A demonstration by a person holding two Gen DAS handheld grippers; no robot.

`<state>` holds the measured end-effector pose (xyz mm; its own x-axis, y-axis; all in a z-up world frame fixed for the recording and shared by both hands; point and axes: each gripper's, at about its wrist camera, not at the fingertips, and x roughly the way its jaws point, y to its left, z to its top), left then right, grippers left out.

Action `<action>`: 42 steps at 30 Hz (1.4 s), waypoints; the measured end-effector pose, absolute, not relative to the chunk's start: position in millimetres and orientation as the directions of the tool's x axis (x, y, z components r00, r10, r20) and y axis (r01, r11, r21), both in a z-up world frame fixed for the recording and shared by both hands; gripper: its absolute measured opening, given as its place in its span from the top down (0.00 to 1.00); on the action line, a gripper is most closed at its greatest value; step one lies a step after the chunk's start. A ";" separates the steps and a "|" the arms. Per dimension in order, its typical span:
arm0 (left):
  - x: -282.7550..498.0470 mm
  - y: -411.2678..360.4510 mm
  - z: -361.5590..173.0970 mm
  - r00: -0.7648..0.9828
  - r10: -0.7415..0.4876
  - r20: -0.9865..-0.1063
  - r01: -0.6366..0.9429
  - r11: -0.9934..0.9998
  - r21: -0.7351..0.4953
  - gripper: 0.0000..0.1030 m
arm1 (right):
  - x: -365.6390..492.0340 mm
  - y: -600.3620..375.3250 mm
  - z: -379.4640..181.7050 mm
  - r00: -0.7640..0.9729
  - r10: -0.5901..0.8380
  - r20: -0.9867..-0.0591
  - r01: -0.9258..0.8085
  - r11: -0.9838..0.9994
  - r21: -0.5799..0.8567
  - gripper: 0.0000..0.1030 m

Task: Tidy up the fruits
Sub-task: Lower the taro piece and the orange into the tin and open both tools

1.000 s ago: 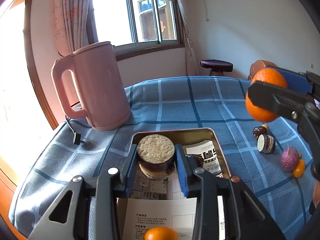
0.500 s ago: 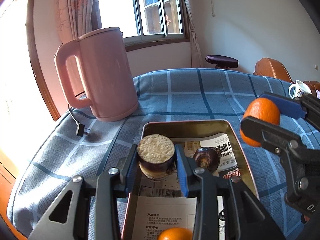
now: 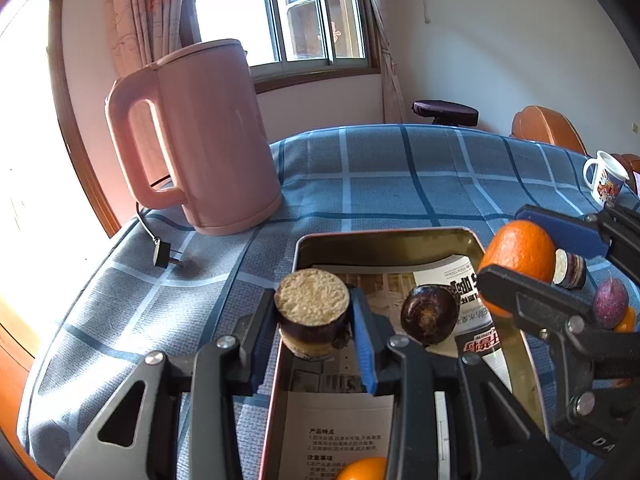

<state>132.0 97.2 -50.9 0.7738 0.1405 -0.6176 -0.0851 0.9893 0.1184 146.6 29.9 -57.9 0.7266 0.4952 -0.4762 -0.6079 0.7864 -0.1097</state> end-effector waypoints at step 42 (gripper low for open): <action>147.1 89.4 -72.6 0.707 0.144 -0.692 -0.013 0.981 0.192 0.64 | 157.4 42.2 -91.9 0.644 0.482 -0.594 -0.640 0.764 -0.074 0.54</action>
<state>147.1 89.4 -72.6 0.7070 0.1445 -0.6923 -0.0127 0.9814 0.1918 157.4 42.2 -91.9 0.6438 0.4818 -0.5944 -0.6404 0.7645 -0.0740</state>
